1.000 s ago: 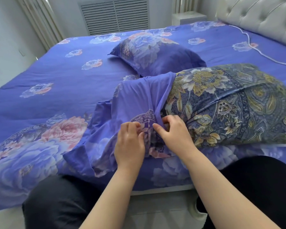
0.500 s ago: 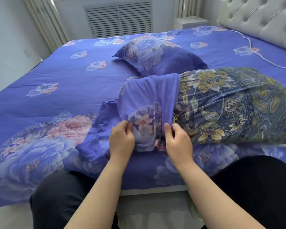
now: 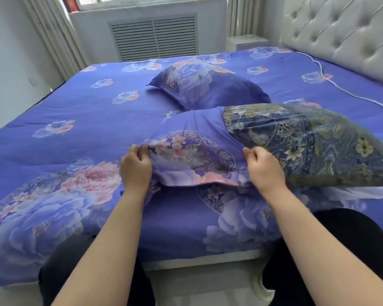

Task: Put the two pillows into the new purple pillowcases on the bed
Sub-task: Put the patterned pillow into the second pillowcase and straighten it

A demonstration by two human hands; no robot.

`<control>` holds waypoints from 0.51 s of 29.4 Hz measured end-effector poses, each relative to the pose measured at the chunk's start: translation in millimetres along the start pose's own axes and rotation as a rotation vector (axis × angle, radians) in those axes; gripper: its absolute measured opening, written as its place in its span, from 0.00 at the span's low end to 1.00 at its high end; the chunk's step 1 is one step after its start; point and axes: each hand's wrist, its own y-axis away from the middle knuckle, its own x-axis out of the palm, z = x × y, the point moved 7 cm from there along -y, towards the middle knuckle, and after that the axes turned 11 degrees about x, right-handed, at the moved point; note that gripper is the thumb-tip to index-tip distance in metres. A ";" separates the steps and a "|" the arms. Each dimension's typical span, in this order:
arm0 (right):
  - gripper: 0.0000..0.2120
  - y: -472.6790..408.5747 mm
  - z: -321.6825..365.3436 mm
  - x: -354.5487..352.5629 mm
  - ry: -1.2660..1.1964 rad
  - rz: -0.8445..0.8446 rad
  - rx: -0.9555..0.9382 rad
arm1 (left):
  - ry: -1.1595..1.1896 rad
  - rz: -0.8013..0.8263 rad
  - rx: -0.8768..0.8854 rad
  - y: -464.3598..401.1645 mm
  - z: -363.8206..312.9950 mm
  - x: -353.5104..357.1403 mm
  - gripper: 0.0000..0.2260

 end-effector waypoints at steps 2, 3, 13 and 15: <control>0.13 8.9 6.7 3.6 -0.030 0.010 0.003 | -0.094 -0.022 0.078 11.0 7.7 -10.2 0.07; 0.15 12.2 15.7 0.9 -0.058 -0.004 -0.012 | -0.127 -0.044 0.138 14.6 7.4 -15.3 0.06; 0.16 -33.7 106.1 46.3 -0.349 0.262 0.040 | -0.024 0.116 0.207 38.1 -9.9 8.2 0.06; 0.15 -34.4 96.9 30.7 -0.268 0.124 -0.061 | -0.007 0.077 0.149 42.9 -2.6 5.4 0.06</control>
